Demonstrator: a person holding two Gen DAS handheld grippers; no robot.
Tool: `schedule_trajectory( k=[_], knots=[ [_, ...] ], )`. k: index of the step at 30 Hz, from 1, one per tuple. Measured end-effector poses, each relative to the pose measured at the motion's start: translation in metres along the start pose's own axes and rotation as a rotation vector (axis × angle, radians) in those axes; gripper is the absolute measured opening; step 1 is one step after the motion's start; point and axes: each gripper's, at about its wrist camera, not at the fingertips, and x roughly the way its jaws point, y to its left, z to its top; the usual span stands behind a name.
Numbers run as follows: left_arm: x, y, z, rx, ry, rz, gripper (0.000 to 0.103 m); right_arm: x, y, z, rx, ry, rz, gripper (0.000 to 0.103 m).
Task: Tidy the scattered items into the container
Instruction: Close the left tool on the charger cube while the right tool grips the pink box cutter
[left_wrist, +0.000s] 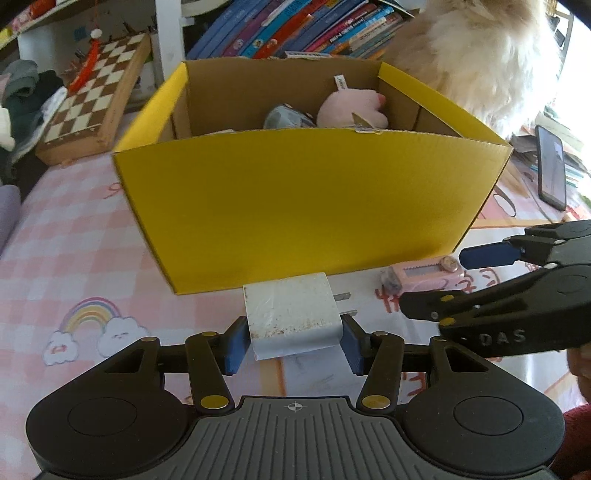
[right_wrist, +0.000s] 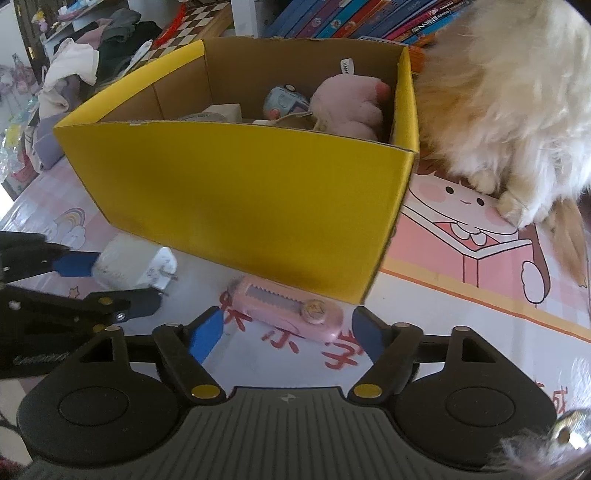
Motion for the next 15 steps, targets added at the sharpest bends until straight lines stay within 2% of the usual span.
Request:
schedule_trajectory(
  k=[4,15],
  knots=[
    [-0.006,0.009,-0.002,-0.011,-0.002,0.03,0.051,0.011,0.011,0.0,0.021,0.01,-0.042,0.085],
    [-0.018,0.036,-0.008,-0.045,-0.004,0.104,0.051,0.018,0.027,-0.001,0.139,-0.045,-0.165,0.086]
  ],
)
